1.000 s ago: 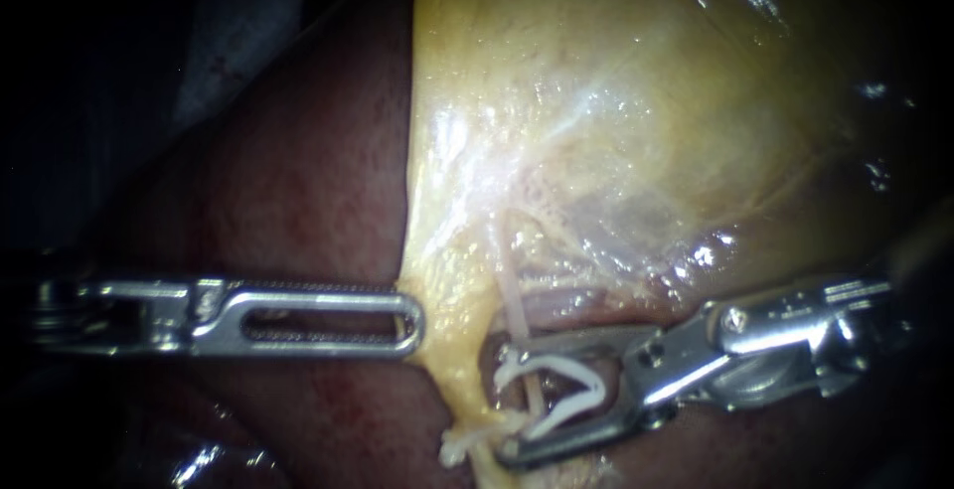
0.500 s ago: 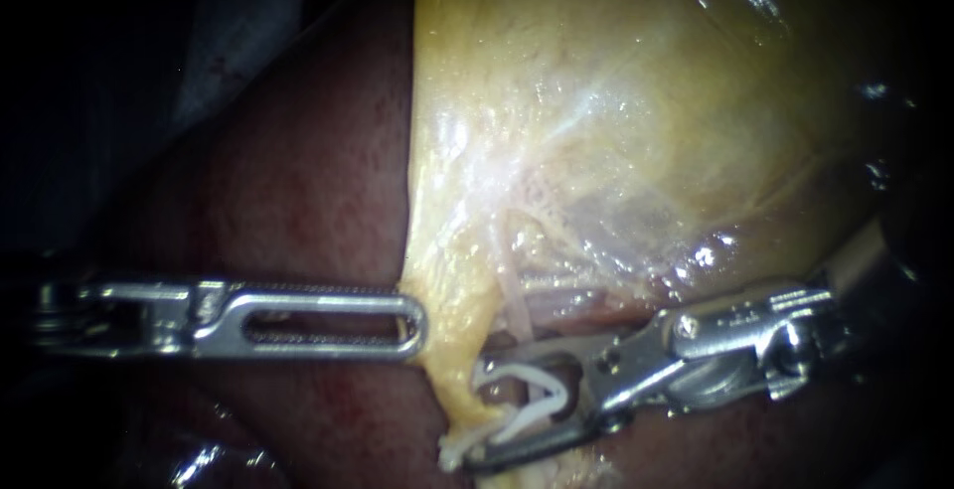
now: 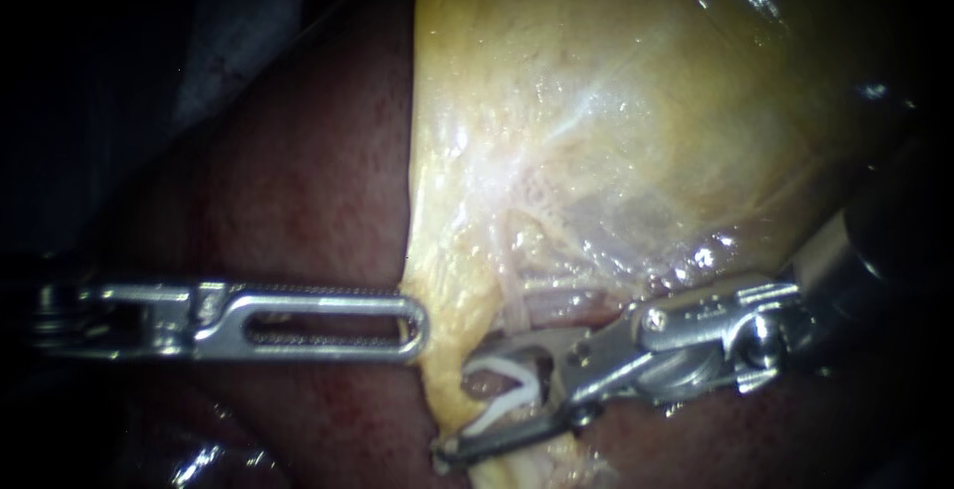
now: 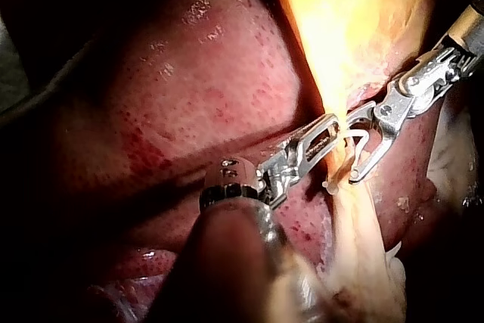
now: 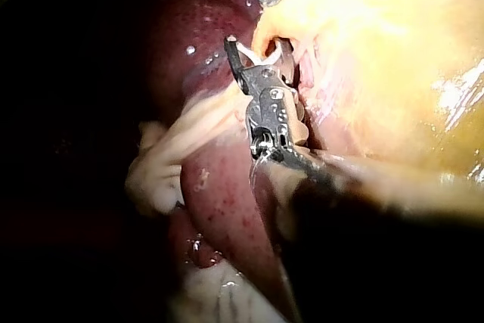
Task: Clipping second clip left tube
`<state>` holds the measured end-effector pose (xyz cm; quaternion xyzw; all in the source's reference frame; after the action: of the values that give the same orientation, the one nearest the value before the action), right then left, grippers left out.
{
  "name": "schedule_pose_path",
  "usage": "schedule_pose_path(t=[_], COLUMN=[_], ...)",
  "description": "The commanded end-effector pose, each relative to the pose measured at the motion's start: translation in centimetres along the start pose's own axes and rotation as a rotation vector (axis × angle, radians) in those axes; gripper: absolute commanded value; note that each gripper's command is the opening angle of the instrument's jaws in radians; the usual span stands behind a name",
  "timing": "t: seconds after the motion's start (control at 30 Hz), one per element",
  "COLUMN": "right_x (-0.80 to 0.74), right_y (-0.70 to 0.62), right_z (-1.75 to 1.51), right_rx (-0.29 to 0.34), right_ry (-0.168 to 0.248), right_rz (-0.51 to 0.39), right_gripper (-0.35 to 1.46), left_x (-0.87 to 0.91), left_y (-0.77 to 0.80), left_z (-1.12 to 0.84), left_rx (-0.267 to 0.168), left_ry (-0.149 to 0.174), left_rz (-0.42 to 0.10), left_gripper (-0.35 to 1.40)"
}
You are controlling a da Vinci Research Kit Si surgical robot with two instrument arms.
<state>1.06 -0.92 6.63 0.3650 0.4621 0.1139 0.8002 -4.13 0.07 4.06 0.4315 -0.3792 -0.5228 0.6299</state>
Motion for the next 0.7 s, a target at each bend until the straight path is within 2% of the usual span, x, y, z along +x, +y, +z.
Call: schedule_pose_path(t=[0.03, 0.23, 0.57, 0.67, 0.7], right_x=[-0.01, -0.05, -0.04, -0.04, -0.05], right_y=[0.01, 0.01, 0.02, 0.03, 0.03], right_z=[0.01, 0.1, 0.13, 0.13, 0.12], right_rx=[0.0, 0.007, 0.016, 0.016, 0.016], right_ry=[-0.004, -0.029, -0.033, -0.034, -0.035], right_rz=[-0.003, -0.008, 0.003, 0.038, 0.061], right_gripper=[0.54, 0.53, 0.49, 0.41, 0.32], left_x=[0.0, 0.0, 0.01, 0.01, 0.01], left_y=[0.0, 0.0, 0.0, 0.01, 0.01], left_z=[0.01, 0.01, 0.02, 0.02, 0.02], left_rx=[0.0, 0.0, -0.001, -0.001, -0.001], left_ry=[0.0, 0.0, -0.001, -0.001, -0.001], left_rz=[0.0, 0.0, 0.0, 0.001, 0.001], left_gripper=[-0.01, -0.01, -0.01, -0.01, -0.01])
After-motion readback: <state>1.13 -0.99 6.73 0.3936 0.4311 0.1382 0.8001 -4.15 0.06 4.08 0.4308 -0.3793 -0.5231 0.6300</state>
